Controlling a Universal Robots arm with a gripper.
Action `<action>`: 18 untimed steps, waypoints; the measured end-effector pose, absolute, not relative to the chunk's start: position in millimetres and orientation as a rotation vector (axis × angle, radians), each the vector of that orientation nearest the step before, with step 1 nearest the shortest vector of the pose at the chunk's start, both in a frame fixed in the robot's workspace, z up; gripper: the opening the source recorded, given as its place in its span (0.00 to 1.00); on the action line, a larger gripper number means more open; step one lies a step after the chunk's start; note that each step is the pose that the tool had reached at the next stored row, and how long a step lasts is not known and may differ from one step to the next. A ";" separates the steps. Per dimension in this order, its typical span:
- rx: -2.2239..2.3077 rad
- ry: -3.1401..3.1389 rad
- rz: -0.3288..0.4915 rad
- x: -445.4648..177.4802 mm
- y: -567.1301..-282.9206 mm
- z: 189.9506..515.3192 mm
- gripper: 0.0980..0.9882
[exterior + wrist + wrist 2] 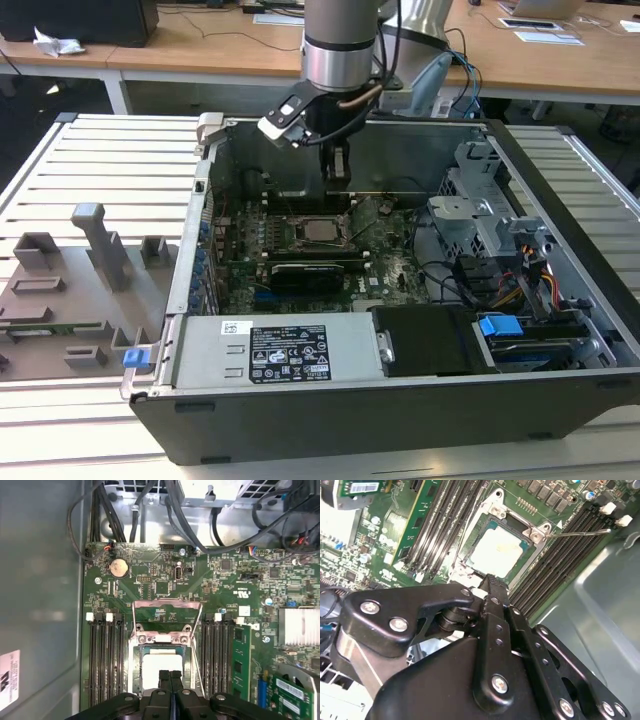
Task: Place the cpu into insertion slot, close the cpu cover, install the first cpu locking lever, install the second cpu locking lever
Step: 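Place the cpu into insertion slot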
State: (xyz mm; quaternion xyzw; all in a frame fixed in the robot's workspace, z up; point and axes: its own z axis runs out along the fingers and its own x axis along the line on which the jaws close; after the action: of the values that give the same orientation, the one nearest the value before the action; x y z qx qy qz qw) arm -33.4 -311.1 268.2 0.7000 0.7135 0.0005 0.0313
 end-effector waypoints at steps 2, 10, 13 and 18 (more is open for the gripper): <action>2.155 2.197 0.000 -33.4 -311.1 276.1 0.01; 2.155 2.196 -0.002 -33.4 -311.0 284.2 0.01; 2.155 2.196 -0.002 -33.4 -311.0 284.4 0.01; 2.155 2.196 -0.002 -33.4 -311.0 284.7 0.01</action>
State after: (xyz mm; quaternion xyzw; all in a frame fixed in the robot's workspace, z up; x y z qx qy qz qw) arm -33.4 -311.0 284.7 0.7000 0.7135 -0.0006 0.0324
